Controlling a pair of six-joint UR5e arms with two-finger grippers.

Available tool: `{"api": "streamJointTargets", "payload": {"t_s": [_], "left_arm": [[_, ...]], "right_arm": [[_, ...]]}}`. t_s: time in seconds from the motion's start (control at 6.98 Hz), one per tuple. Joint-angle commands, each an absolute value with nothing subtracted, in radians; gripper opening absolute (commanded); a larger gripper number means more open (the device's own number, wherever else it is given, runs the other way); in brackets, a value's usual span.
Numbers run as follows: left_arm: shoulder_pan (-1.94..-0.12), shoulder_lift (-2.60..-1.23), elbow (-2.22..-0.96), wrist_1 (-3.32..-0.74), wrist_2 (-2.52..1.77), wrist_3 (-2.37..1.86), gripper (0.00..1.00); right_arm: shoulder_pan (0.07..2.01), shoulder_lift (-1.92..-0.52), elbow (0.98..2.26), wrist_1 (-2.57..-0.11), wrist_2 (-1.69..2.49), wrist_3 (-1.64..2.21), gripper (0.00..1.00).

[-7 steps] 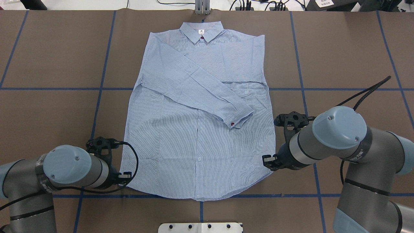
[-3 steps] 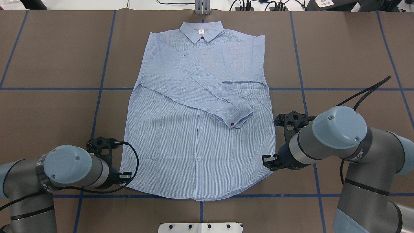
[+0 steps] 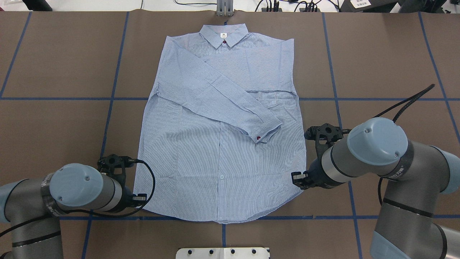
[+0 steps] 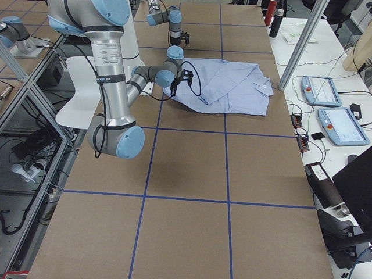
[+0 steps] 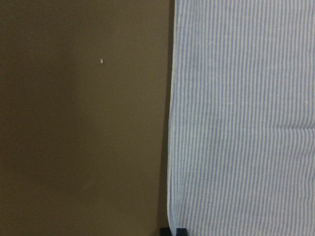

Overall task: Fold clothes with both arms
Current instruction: 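Close both grippers on the hem corners of the shirt, then lift the hem with both grippers and carry it toward the collar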

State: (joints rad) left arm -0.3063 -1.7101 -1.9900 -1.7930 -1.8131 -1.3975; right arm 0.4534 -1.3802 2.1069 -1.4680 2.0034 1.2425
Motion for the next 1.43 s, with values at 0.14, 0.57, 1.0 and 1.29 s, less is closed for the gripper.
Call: {"api": "streamJointTargets", "payload": {"t_s": [0.14,0.57,1.0,1.29], "left_arm": [[-0.304,-1.707,-2.084,-1.653,-1.816,-1.397,0.00],[-0.258,-1.709,-2.242,-1.479,-1.859,-1.397,0.00],[-0.169,-1.739,-2.270,-1.477,-1.876,-1.427,0.00],[-0.170,-1.753,-2.283,-1.473,-1.878,-1.436,0.00]], "right_arm": [[0.472,-1.387,2.111,-1.470,2.029,1.255,0.00],[0.518,-1.417,2.161,-1.460,2.173,1.253,0.00],[0.502,-1.468,2.200,-1.457,2.256,1.244,0.00],[0.499,-1.468,2.185,-1.395,2.256,1.239,0.00]]}}
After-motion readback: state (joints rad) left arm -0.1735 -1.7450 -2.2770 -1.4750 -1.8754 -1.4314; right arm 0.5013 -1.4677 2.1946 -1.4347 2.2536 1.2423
